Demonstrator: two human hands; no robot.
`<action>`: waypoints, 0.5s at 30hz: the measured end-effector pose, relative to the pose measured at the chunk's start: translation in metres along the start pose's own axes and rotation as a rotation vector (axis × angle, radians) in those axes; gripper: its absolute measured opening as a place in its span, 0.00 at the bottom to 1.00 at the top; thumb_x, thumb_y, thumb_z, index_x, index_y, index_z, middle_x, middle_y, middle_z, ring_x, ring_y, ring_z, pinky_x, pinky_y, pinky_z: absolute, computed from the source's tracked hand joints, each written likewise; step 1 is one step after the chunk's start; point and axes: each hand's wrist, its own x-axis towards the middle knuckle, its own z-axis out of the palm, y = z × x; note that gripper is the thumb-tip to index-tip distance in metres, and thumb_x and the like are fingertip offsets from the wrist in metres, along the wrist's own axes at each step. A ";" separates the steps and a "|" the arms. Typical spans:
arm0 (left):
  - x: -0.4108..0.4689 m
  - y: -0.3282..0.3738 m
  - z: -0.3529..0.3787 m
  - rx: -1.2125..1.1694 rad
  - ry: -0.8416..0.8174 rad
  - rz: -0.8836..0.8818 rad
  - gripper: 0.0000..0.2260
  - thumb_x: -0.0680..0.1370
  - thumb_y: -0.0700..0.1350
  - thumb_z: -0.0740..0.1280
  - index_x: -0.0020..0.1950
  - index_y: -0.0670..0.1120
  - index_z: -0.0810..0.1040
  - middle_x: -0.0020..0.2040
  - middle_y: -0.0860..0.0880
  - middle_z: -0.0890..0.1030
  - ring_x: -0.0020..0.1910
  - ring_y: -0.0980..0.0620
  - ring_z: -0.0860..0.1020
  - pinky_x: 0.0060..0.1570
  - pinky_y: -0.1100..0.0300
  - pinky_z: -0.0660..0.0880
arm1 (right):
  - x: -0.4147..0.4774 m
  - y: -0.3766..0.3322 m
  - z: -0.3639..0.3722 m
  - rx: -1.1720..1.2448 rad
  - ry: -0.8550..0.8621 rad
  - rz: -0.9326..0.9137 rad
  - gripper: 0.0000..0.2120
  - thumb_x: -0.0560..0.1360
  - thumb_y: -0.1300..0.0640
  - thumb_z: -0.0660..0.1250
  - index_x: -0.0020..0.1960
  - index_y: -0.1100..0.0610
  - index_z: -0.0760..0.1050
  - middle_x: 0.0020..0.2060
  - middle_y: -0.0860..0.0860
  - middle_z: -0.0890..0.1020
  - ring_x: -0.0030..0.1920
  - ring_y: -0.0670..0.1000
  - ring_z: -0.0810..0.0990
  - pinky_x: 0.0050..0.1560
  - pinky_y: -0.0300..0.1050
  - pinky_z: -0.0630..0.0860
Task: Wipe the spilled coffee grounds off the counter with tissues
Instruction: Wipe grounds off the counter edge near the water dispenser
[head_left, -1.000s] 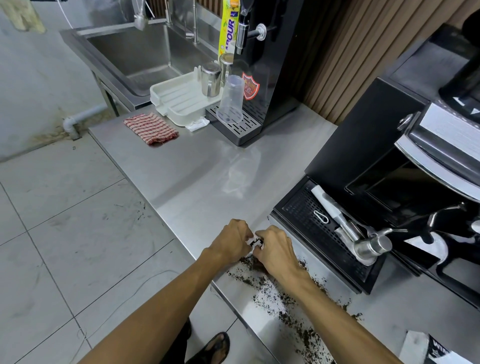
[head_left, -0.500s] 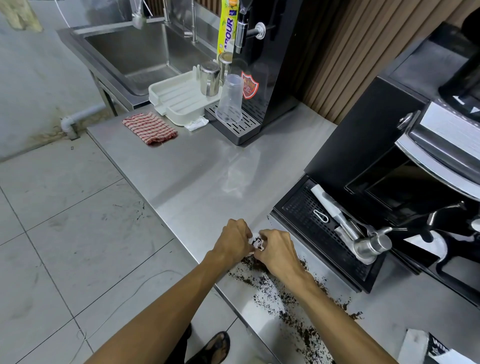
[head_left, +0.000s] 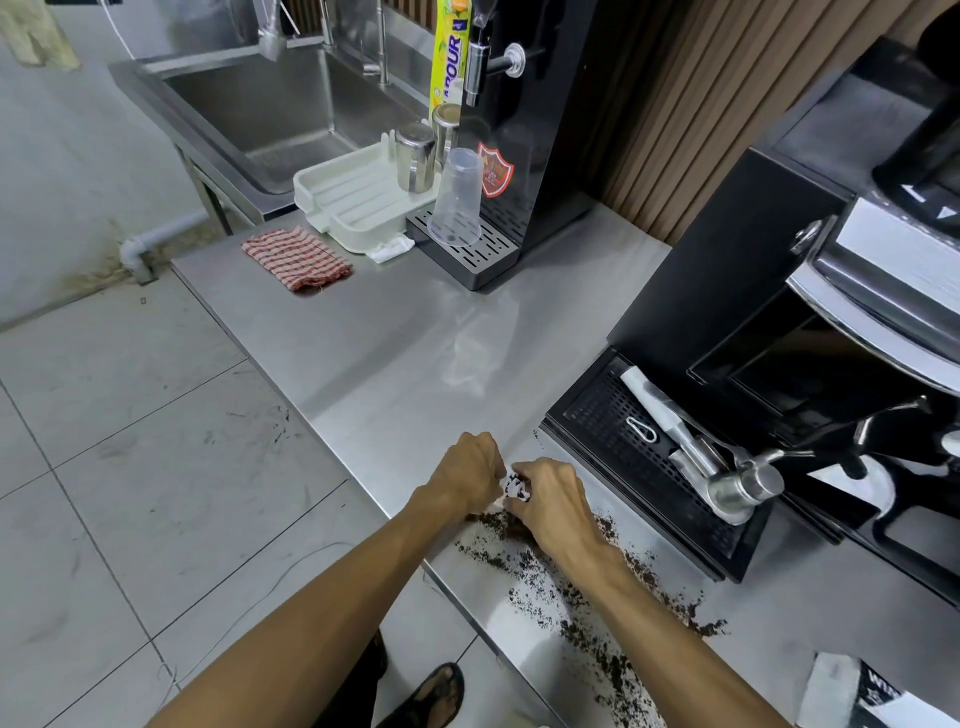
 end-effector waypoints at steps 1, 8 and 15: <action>0.001 0.000 -0.001 -0.003 0.000 0.013 0.07 0.70 0.34 0.74 0.44 0.42 0.80 0.39 0.51 0.78 0.44 0.49 0.83 0.45 0.57 0.80 | 0.000 0.000 0.000 0.006 -0.002 0.001 0.25 0.71 0.57 0.76 0.65 0.62 0.75 0.59 0.59 0.80 0.53 0.55 0.82 0.53 0.47 0.80; 0.000 -0.004 -0.004 0.149 0.047 0.193 0.14 0.73 0.44 0.74 0.58 0.42 0.82 0.50 0.44 0.84 0.48 0.47 0.82 0.48 0.54 0.80 | 0.001 0.001 -0.002 0.000 0.000 -0.018 0.21 0.72 0.57 0.74 0.63 0.60 0.77 0.55 0.56 0.80 0.50 0.53 0.80 0.51 0.47 0.80; -0.007 -0.008 -0.006 0.138 0.052 0.317 0.11 0.77 0.44 0.70 0.56 0.41 0.83 0.48 0.43 0.85 0.47 0.48 0.82 0.46 0.65 0.74 | 0.001 0.000 -0.003 -0.021 0.011 -0.029 0.18 0.73 0.57 0.74 0.61 0.59 0.79 0.52 0.53 0.80 0.45 0.50 0.80 0.47 0.45 0.80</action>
